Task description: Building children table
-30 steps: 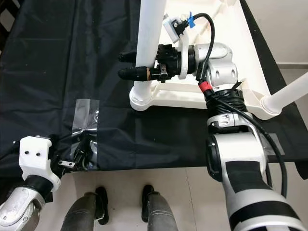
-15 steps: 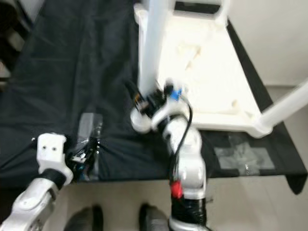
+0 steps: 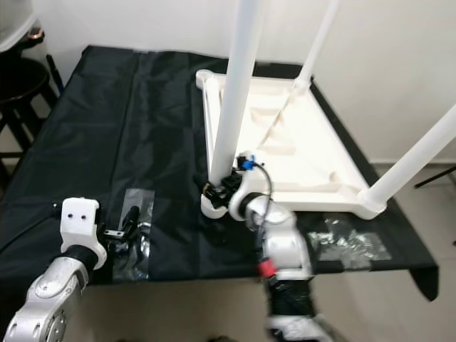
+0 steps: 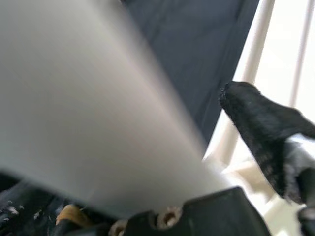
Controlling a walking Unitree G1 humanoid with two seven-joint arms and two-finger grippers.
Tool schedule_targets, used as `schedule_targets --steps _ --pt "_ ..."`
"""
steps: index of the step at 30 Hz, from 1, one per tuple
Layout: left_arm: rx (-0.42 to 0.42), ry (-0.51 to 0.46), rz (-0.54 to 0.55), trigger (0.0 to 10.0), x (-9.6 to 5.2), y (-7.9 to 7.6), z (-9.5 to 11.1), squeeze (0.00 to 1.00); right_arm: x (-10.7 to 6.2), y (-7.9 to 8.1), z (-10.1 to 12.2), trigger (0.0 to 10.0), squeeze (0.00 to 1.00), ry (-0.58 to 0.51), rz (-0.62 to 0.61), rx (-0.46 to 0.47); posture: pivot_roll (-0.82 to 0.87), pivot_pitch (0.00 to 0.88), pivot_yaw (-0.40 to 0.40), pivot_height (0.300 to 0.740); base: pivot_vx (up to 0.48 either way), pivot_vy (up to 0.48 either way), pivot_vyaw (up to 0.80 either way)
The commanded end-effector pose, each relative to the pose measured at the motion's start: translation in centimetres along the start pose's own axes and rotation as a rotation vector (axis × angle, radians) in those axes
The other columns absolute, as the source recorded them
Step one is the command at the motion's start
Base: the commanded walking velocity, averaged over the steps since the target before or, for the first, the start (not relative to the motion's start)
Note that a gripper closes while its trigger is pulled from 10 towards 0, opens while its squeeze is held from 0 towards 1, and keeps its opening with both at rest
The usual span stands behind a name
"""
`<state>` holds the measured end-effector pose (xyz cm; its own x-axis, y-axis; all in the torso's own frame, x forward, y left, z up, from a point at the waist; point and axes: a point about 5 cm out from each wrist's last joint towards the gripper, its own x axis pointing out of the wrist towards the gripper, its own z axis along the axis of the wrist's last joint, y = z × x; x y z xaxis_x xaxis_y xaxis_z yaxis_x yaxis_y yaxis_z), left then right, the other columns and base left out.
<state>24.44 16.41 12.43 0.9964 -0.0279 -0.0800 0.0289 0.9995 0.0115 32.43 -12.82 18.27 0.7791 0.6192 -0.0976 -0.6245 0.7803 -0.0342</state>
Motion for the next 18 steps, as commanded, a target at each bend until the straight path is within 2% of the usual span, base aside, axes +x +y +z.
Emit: schedule_targets --steps 1,2,3,4,5,6,7,9,11,12,13,14,16,18 --pt "-0.002 0.002 -0.013 10.0 -0.3 -0.3 0.0 0.0 -0.5 0.0 2.0 10.0 1.0 -0.07 0.092 -0.054 -0.02 0.146 -0.088 0.74 0.0 0.0 0.0" --pt "-0.003 -0.007 -0.015 10.0 -0.7 -0.4 0.3 0.0 -1.7 -0.4 3.7 10.0 1.0 -0.09 0.223 -0.125 0.0 0.188 -0.087 0.74 0.0 0.0 0.0" --pt "-0.003 -0.007 -0.015 10.0 -0.7 -0.4 0.3 0.0 -1.7 -0.4 3.7 10.0 1.0 -0.09 0.223 -0.125 0.0 0.188 -0.087 0.74 0.0 0.0 0.0" --pt "-0.003 -0.013 -0.017 10.0 -1.0 -0.4 0.5 0.0 -2.5 -0.7 4.7 10.0 1.0 -0.095 0.298 -0.171 0.0 0.188 -0.087 0.74 0.0 0.0 0.0" --pt "-0.003 -0.013 -0.017 10.0 -1.0 -0.4 0.5 0.0 -2.5 -0.7 4.7 10.0 1.0 -0.095 0.298 -0.171 0.0 0.188 -0.087 0.74 0.0 0.0 0.0" --pt "-0.002 -0.021 -0.018 10.0 -1.6 -0.6 0.8 0.0 -3.1 -1.4 6.0 10.0 1.0 -0.1 0.399 -0.203 0.01 0.226 -0.087 0.74 0.0 0.0 0.0" --pt "-0.002 -0.021 -0.018 10.0 -1.6 -0.6 0.8 0.0 -3.1 -1.4 6.0 10.0 1.0 -0.1 0.399 -0.203 0.01 0.226 -0.087 0.74 0.0 0.0 0.0" --pt "-0.001 -0.04 -0.021 10.0 -2.6 -0.7 1.3 0.0 -2.8 -3.0 7.8 10.0 1.0 -0.071 0.555 -0.257 0.04 0.268 -0.082 0.74 0.0 0.0 0.0" --pt "-0.001 -0.04 -0.021 10.0 -2.6 -0.7 1.3 0.0 -2.8 -3.0 7.8 10.0 1.0 -0.071 0.555 -0.257 0.04 0.268 -0.082 0.74 0.0 0.0 0.0" --pt "-0.001 -0.046 -0.022 10.0 -3.0 -0.7 1.5 0.0 -2.3 -3.7 8.2 10.0 0.88 -0.037 0.588 -0.278 0.04 0.273 -0.082 0.74 0.0 0.0 0.0" --pt "0.0 -0.05 -0.022 10.0 -3.3 -0.7 1.8 0.0 -1.8 -4.1 8.6 10.0 0.0 -0.01 0.609 -0.311 0.05 0.296 -0.081 0.74 0.0 0.0 0.0" --pt "0.0 -0.05 -0.022 10.0 -3.3 -0.7 1.8 0.0 -1.8 -4.1 8.6 10.0 0.0 -0.01 0.609 -0.311 0.05 0.296 -0.081 0.74 0.0 0.0 0.0" --pt "0.002 -0.055 -0.018 10.0 -4.2 -0.7 2.3 0.0 -0.6 -4.3 10.8 10.0 0.0 -0.045 0.655 -0.344 0.08 0.332 -0.089 0.74 0.0 0.0 0.0" --pt "0.005 -0.059 -0.012 10.0 -4.7 -0.7 2.6 0.0 -0.2 -4.4 12.9 10.0 0.0 -0.098 0.711 -0.337 0.09 0.34 -0.093 0.74 0.0 0.0 0.0"
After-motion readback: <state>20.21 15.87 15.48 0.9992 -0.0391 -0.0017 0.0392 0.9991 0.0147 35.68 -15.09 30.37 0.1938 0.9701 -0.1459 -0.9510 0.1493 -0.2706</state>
